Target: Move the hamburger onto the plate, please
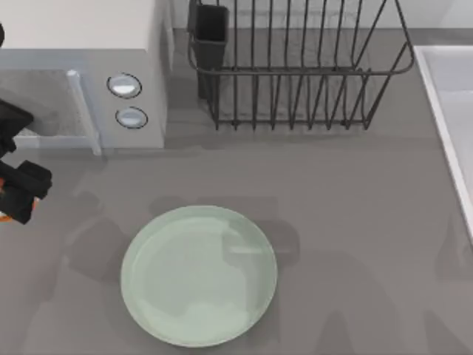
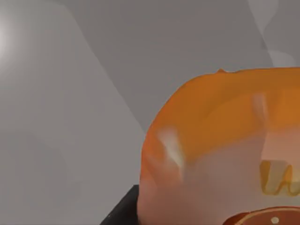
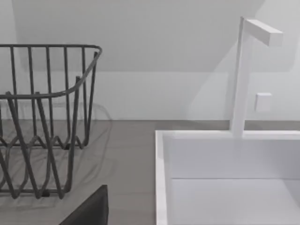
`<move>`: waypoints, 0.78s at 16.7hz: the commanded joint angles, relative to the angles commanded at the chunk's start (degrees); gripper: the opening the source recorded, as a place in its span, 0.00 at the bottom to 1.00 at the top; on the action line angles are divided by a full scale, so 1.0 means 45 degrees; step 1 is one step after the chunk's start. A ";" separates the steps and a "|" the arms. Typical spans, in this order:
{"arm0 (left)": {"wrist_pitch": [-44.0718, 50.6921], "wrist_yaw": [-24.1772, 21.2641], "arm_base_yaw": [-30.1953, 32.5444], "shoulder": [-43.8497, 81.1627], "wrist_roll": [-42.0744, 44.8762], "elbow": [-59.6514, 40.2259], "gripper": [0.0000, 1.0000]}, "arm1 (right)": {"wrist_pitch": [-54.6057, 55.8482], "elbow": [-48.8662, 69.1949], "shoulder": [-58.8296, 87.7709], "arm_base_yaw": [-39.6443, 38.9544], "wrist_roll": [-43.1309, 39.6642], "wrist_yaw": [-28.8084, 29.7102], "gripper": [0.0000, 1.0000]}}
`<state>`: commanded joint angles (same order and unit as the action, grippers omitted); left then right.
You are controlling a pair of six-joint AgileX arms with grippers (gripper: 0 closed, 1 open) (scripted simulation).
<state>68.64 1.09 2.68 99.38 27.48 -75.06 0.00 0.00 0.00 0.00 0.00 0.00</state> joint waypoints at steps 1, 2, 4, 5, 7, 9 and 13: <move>0.0143 0.0016 0.0444 -0.0043 -0.0674 -0.0089 0.00 | 0.0000 0.0000 0.0000 0.0000 0.0000 0.0000 1.00; 0.0246 0.0009 0.0961 -0.0093 -0.1472 -0.0219 0.00 | 0.0000 0.0000 0.0000 0.0000 0.0000 0.0000 1.00; 0.0313 -0.0082 0.2169 -0.0192 -0.3482 -0.0569 0.00 | 0.0000 0.0000 0.0000 0.0000 0.0000 0.0000 1.00; 0.0282 -0.0151 0.2820 -0.0226 -0.4660 -0.0754 0.00 | 0.0000 0.0000 0.0000 0.0000 0.0000 0.0000 1.00; 0.0123 -0.0295 0.4137 -0.0202 -0.7209 -0.1066 0.00 | 0.0000 0.0000 0.0000 0.0000 0.0000 0.0000 1.00; -0.0096 -0.0410 0.5395 -0.0008 -0.9741 -0.1243 0.00 | 0.0000 0.0000 0.0000 0.0000 0.0000 0.0000 1.00; -0.0573 -0.0574 0.7475 0.0779 -1.3506 -0.1146 0.00 | 0.0000 0.0000 0.0000 0.0000 0.0000 0.0000 1.00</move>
<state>66.06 -1.49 36.32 102.88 -33.30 -80.22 0.00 0.00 0.00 0.00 0.00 0.00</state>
